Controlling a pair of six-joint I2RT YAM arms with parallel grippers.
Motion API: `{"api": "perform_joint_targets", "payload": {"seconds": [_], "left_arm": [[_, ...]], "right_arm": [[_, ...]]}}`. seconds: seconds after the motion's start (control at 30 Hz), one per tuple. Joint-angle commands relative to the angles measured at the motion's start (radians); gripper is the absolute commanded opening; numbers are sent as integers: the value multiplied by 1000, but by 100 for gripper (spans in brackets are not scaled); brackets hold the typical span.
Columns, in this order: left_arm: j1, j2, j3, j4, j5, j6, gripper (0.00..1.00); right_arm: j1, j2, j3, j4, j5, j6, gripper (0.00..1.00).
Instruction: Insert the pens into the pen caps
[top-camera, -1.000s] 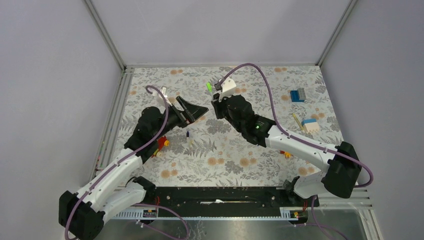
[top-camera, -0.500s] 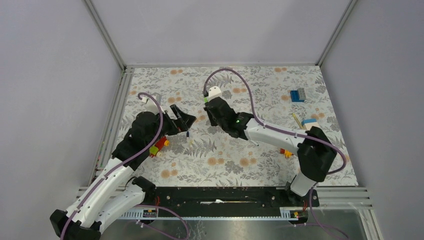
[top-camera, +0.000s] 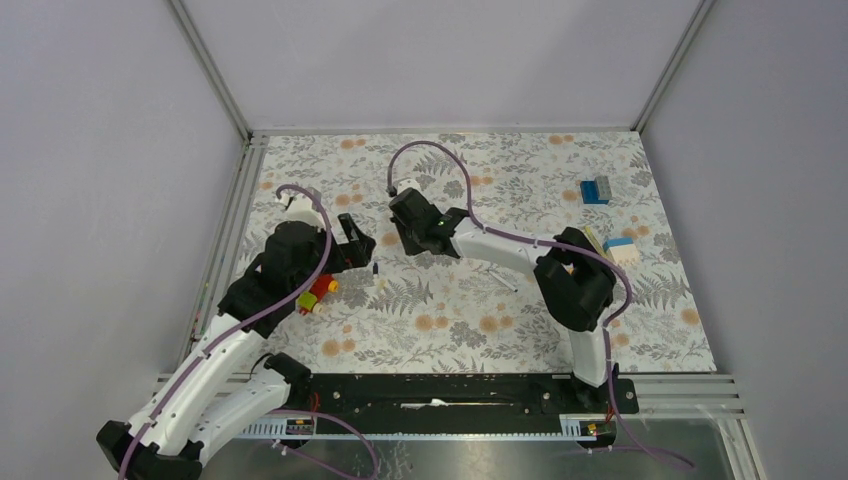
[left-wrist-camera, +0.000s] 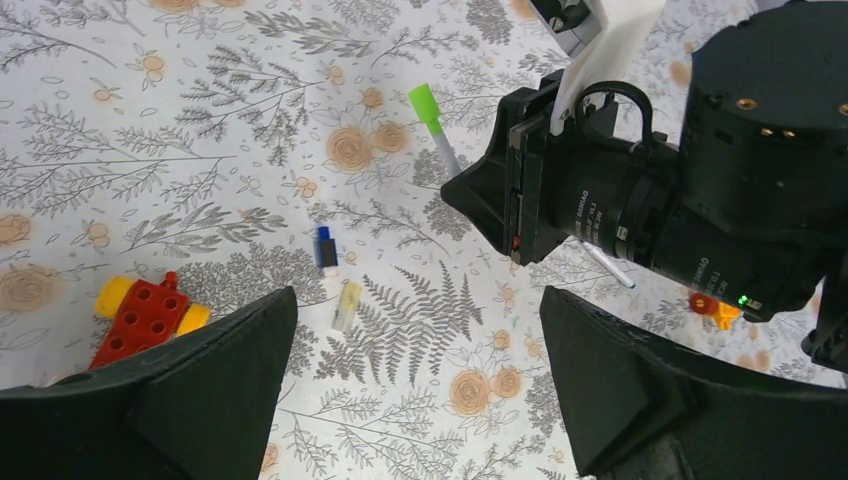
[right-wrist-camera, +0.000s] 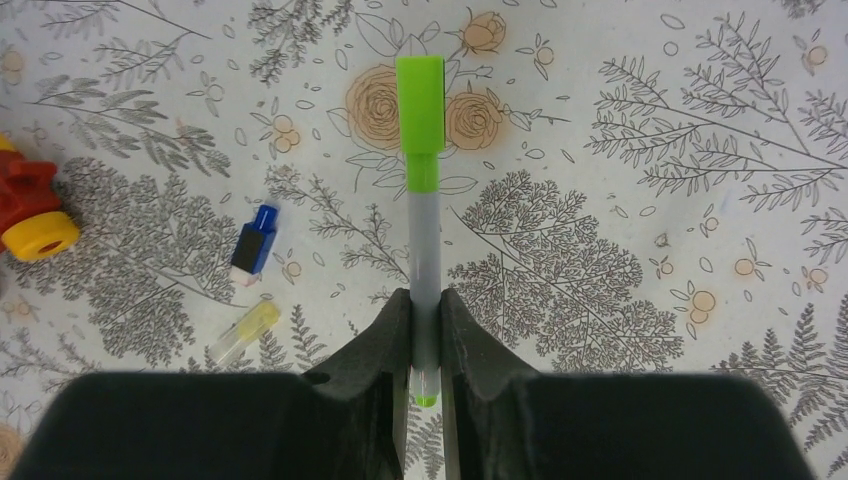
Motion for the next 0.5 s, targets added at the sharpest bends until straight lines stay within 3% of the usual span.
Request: {"api": "perform_joint_targets", "payload": {"seconds": [0.0, 0.47], "left_arm": [[0, -1, -30, 8, -57, 28, 99], [0, 24, -31, 18, -56, 40, 99]], "right_arm": [[-35, 46, 68, -37, -73, 59, 1], [-72, 153, 97, -53, -115, 76, 6]]}}
